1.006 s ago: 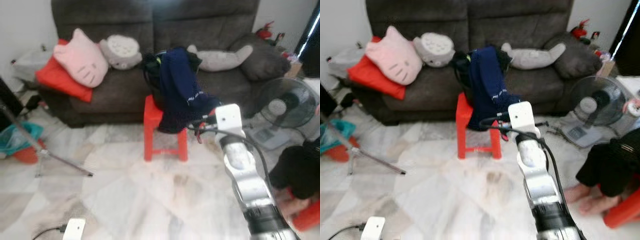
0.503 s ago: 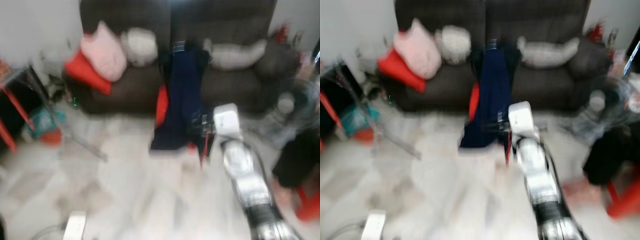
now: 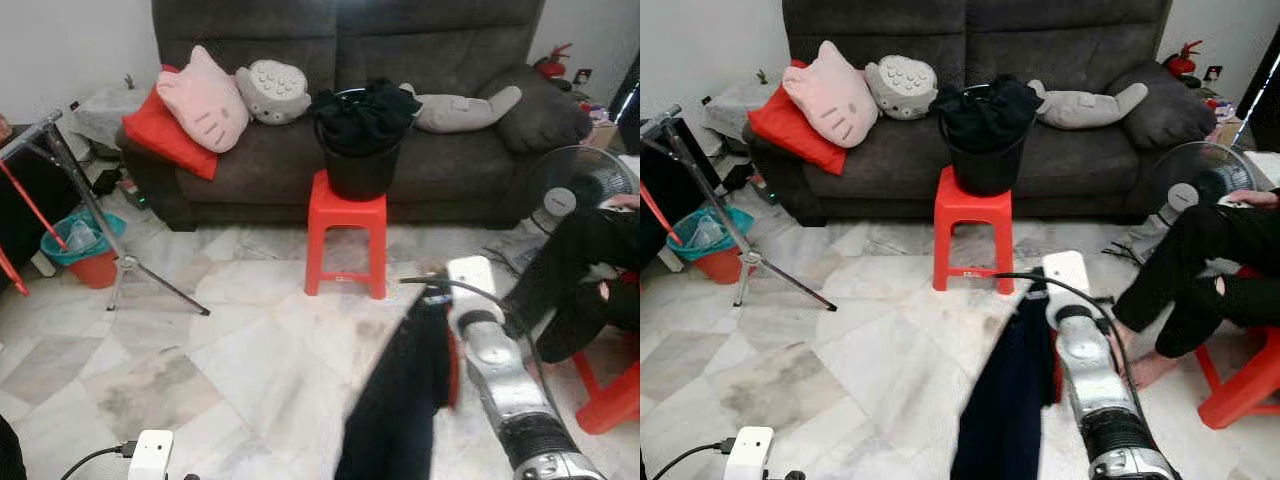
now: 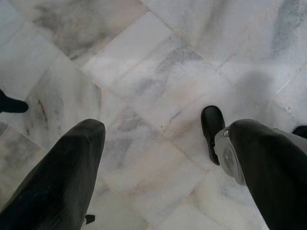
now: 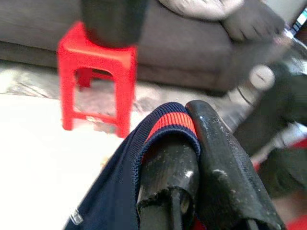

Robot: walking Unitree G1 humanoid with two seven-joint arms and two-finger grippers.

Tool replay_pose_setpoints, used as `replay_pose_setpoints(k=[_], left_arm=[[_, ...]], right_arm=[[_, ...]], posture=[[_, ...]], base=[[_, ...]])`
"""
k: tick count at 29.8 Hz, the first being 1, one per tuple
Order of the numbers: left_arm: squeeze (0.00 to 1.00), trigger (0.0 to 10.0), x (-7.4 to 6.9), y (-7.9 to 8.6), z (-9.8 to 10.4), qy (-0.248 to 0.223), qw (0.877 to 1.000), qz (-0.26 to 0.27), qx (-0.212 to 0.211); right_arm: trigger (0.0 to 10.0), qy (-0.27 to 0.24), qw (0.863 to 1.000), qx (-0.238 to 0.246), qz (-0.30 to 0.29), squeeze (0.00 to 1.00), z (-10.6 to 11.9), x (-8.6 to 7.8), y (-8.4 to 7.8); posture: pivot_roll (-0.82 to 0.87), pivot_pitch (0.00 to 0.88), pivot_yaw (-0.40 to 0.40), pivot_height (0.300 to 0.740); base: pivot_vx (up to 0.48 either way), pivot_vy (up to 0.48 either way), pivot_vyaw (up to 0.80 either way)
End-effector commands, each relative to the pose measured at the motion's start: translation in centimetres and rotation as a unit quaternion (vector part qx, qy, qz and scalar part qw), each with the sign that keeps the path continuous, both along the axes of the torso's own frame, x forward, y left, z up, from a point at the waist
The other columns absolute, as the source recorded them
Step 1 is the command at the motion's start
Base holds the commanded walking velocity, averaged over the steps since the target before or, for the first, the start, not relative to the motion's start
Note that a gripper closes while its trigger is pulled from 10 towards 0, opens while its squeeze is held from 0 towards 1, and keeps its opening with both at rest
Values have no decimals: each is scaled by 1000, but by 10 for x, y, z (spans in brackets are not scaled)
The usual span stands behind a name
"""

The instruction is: Hang hanger

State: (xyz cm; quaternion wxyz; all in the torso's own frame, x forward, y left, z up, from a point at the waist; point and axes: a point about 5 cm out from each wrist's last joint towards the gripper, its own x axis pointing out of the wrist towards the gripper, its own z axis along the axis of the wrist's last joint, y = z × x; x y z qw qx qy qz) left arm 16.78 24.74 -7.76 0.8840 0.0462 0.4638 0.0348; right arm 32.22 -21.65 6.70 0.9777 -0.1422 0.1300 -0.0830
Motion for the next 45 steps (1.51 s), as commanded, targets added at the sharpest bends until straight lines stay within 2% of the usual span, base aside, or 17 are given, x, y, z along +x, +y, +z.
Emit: replay_pose_setpoints(k=[1,5,8,10,11,13,15,16,17,18,19,23,28,33,40,44,45], left_arm=[[0,10000,-8,3,-3,7,1000,23,0],[0,10000,-13,3,-5,17,1000,18,3],[0,10000,-20,4,-7,23,999,23,4],[0,10000,-30,6,-11,34,999,33,5],[0,10000,-30,6,-11,34,999,33,5],[0,10000,-34,5,-12,42,999,13,7],[0,10000,-36,5,-13,44,999,10,7],[0,10000,-40,6,-14,44,999,18,6],[0,10000,-40,6,-14,44,999,18,6],[0,10000,-42,5,-14,44,999,13,6],[0,10000,-44,5,-15,44,999,10,6],[0,10000,-51,4,-17,41,999,26,2],[0,10000,-56,2,-19,49,998,29,-1],[0,10000,-56,1,-19,46,998,37,-5],[0,10000,-55,3,-19,51,998,31,-4],[0,10000,-54,3,-18,52,998,25,-3],[0,10000,-54,3,-18,52,998,25,-3]], right_arm=[[10000,-17,1000,0,-9,0,4,1,-6],[10000,-15,1000,2,-12,0,1,-3,-9],[10000,9,999,29,-27,0,-17,-14,-12],[10000,58,994,80,-35,0,-49,-34,-10],[10000,58,994,80,-35,0,-49,-34,-10],[10000,114,988,94,-50,0,-73,-52,-11],[10000,146,983,100,-56,0,-87,-64,-12],[10000,178,973,121,-82,0,-102,-81,-14],[10000,178,973,121,-82,0,-102,-81,-14],[10000,207,965,130,-98,0,-114,-98,-16],[10000,218,962,128,-102,0,-119,-105,-17],[10000,240,951,153,-118,0,-131,-124,-17],[10000,243,945,171,-134,0,-136,-134,-20],[10000,248,943,183,-129,0,-137,-136,-19],[10000,266,927,219,-145,0,-144,-147,-17],[10000,314,916,213,-132,0,-155,-166,-11],[10000,314,916,213,-132,0,-155,-166,-11]], posture=[[-132,0,49,740],[-149,0,57,740],[-134,0,57,740],[-147,0,77,740],[-147,0,77,740],[-163,0,88,740],[-165,0,88,740],[-176,0,96,740],[-176,0,96,740],[-162,0,91,740],[-155,0,86,740],[-130,0,71,740],[-106,0,55,740],[-80,0,38,740],[-96,0,43,740],[-94,0,46,740],[-94,0,46,740]], base=[[0,0,0],[0,0,0],[0,0,0],[0,0,0],[0,0,0],[0,0,0],[0,0,0],[0,0,0],[0,0,0],[0,0,0],[0,0,0],[0,0,0],[0,0,0],[0,0,0],[0,0,0],[0,0,0],[0,0,0]])
